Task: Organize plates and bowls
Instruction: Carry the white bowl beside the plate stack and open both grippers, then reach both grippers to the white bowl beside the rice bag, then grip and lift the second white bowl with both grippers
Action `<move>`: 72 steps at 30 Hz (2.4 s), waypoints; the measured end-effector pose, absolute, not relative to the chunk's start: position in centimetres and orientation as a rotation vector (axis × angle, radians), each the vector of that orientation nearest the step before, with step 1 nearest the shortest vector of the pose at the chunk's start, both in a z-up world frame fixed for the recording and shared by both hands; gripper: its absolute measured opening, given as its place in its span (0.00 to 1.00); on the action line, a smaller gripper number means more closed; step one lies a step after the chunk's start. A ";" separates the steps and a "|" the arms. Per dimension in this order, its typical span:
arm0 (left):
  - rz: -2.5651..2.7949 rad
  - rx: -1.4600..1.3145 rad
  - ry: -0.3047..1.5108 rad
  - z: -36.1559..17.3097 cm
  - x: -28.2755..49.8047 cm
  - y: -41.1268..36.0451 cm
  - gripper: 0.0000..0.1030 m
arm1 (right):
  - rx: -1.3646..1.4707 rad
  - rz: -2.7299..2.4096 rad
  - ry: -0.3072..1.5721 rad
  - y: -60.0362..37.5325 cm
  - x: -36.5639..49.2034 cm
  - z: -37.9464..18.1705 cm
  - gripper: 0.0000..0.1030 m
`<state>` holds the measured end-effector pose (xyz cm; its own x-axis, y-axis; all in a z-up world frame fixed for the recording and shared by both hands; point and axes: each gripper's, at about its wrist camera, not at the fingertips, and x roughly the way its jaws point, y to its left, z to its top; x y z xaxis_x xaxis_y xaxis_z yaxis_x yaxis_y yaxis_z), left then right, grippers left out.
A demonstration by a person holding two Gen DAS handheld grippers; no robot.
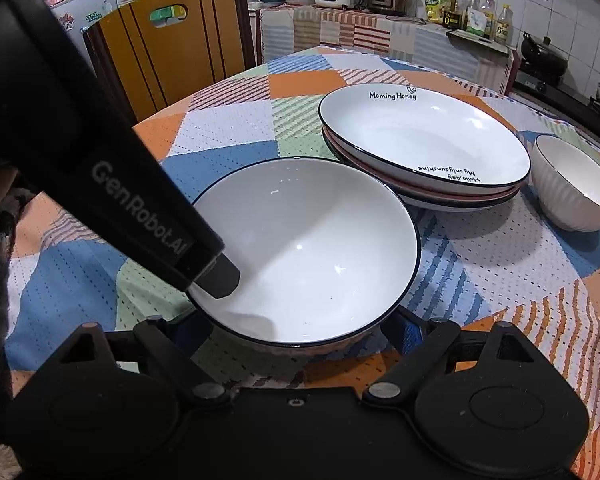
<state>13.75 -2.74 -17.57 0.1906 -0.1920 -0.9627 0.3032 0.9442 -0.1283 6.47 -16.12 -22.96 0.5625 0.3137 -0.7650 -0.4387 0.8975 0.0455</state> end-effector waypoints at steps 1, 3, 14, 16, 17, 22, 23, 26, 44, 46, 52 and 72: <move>-0.350 0.096 1.339 -17.4 13.6 -2.7 0.24 | -0.161 0.437 0.882 -16.0 6.6 -22.8 0.90; -0.348 0.113 1.335 -16.7 13.3 -2.8 0.27 | -0.173 0.420 0.903 -16.1 6.4 -22.4 0.90; -0.410 0.203 1.249 -10.4 10.4 -4.0 0.44 | 0.002 0.302 1.009 -21.1 3.3 -18.8 0.90; -0.424 0.217 1.234 -9.4 9.8 -4.5 0.48 | 0.030 0.274 1.000 -22.3 2.5 -17.7 0.90; -0.431 0.225 1.225 -8.9 9.5 -4.7 0.50 | 0.036 0.255 0.991 -22.9 1.9 -17.0 0.90; -0.455 0.266 1.176 -6.7 8.1 -6.1 0.55 | 0.047 0.172 0.948 -25.4 0.6 -14.1 0.90; -0.460 0.270 1.166 -6.3 7.9 -6.4 0.57 | 0.050 0.154 0.936 -25.9 0.2 -13.5 0.90; -0.475 0.281 1.143 -5.2 7.4 -7.3 0.59 | 0.053 0.109 0.897 -27.2 -0.8 -11.8 0.90; -0.585 0.248 1.088 -6.0 11.3 -16.8 0.73 | 0.125 -0.124 0.764 -33.4 -1.6 -13.0 0.90; -0.564 0.239 1.083 -7.4 12.2 -17.6 0.74 | 0.151 -0.145 0.759 -34.0 -1.0 -14.1 0.90; -0.591 0.195 1.099 -11.3 14.5 -20.5 0.74 | 0.241 -0.174 0.806 -35.4 1.0 -17.3 0.90; -0.742 0.125 1.198 -18.6 17.7 -26.6 0.24 | 0.194 -0.279 0.852 -36.1 5.5 -22.3 0.88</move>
<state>17.68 -26.62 -18.64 0.1618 -0.4546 -0.8759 0.5811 0.7612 -0.2877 5.49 -36.12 -22.28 0.6255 -0.1642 -0.7627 0.3185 0.9462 0.0575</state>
